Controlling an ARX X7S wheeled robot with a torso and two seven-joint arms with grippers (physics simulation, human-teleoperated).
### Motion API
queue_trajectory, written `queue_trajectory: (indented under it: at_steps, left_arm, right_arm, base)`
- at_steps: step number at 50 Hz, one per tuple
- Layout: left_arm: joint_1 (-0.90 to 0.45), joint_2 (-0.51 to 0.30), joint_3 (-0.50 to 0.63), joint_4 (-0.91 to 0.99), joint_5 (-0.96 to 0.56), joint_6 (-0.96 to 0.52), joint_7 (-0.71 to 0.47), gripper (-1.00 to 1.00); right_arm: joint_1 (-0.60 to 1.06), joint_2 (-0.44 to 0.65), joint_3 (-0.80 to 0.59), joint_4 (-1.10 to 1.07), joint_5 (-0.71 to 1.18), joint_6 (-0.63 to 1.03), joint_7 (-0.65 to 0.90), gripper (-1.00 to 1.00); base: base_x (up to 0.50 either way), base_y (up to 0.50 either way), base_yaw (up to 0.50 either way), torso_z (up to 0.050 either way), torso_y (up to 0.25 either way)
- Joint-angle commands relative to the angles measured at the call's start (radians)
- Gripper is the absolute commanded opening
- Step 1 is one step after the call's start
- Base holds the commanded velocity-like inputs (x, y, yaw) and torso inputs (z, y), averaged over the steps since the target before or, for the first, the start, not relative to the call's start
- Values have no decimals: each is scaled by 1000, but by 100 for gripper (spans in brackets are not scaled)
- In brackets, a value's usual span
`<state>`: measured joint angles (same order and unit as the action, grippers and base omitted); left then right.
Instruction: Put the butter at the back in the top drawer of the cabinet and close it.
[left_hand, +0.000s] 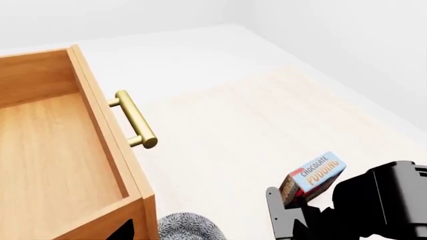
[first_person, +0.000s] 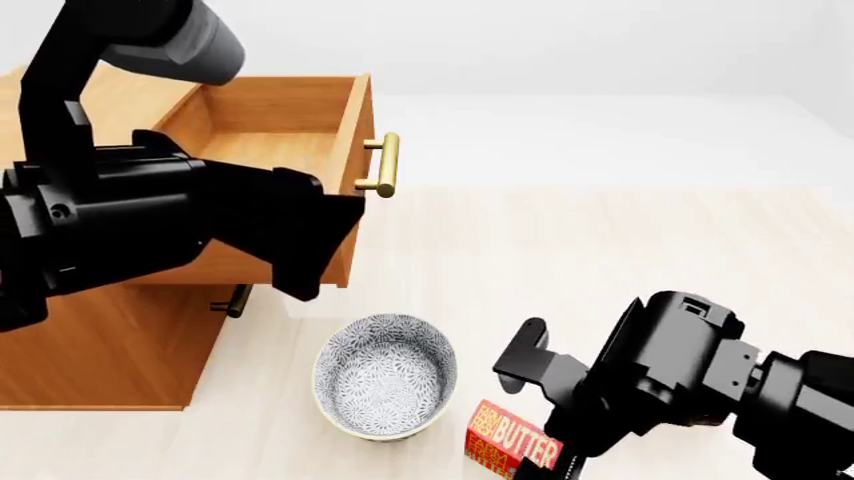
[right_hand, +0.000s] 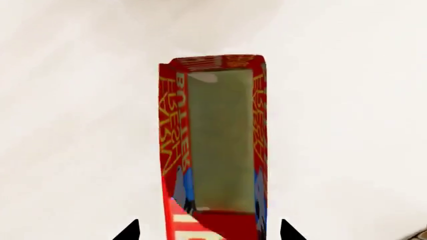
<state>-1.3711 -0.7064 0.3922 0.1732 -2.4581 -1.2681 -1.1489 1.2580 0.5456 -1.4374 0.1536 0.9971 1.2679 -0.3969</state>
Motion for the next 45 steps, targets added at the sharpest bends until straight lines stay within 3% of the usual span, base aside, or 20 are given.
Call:
queue_trajectory:
  at_steps: [1,5,6,19,35,45]
  left_arm:
    - [0,-5,9,6,1,7,7,100]
    - [0,-6,10,6,4,8,11,100]
    - [1,-7,10,6,4,8,12,100]
    - [0,-12,18,10,11,14,19,100]
    - [-13,-15,-53,48,43,-41,100,100]
    - [-27,14,-75,38,90,-189,218,100]
  right_arm:
    - [-34,-21,-36,55,-30,-43,-34,100]
    - [-43,-23,-46,59,-35,-49,-38,100]
    - [-45,-23,-49,59,-37,-50,-39,-100]
    - [-44,6,-46,4,-54,-68,10,-100]
    - [135,255,115,-428,161,147,187,-100]
    - [241,368,207,-577,314,219,236,-100]
  base:
    - [0,0,0,0,0]
    - [0,0,0,0,0]
    - [0,0,0,0,0]
    - [0,0,0,0,0]
    - [0,0,0,0,0]
    - [0,0,0,0,0]
